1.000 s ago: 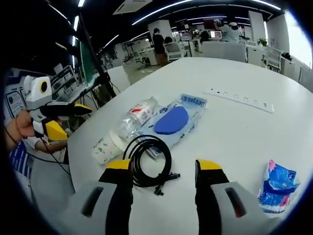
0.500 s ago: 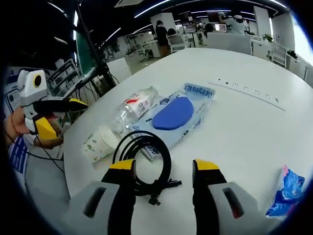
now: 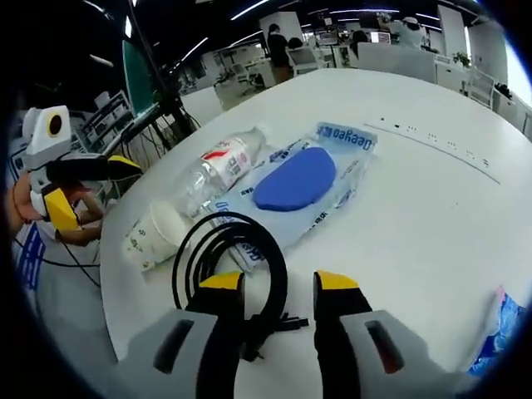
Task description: Arrange the tabletop items into an orderly group along one side of the table until the central work area is clear of visible clutter.
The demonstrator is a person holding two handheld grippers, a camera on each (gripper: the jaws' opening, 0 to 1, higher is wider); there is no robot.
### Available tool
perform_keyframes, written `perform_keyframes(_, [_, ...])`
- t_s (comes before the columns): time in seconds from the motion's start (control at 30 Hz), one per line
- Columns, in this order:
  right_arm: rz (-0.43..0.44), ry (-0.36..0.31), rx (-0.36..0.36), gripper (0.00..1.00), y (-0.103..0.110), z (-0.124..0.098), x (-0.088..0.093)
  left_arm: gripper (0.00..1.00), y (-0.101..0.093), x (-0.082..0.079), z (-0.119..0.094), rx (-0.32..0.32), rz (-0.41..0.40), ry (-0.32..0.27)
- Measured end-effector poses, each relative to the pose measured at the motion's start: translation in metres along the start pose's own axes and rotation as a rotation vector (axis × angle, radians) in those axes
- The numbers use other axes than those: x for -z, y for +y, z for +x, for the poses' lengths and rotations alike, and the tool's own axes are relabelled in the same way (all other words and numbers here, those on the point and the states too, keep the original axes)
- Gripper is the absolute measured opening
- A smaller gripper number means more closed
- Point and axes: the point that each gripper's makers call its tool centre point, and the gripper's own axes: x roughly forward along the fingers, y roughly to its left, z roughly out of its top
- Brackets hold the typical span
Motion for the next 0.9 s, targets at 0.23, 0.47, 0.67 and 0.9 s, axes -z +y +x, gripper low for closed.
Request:
perform_keyframes(0.23, [-0.023, 0.018, -0.008, 0.18, 0.0043, 0.0075, 0.0047, 0.70, -0.0007, 0.0010, 0.0034, 0.005, -0.003, 0.007])
perform_keyframes(0.47, [-0.014, 0.015, -0.007, 0.11, 0.0051, 0.0093, 0.0054, 0.69, -0.0046, 0.0018, 0.0060, 0.013, 0.009, 0.014])
perform_keyframes(0.67, [-0.013, 0.005, -0.005, 0.07, 0.0062, 0.0099, 0.0037, 0.69, -0.0067, 0.0050, 0.0071, 0.015, 0.020, 0.028])
perform_keyframes(0.9, [-0.004, -0.012, -0.010, 0.04, 0.0055, 0.0072, 0.0006, 0.68, -0.0086, 0.0066, 0.0083, 0.017, 0.024, 0.037])
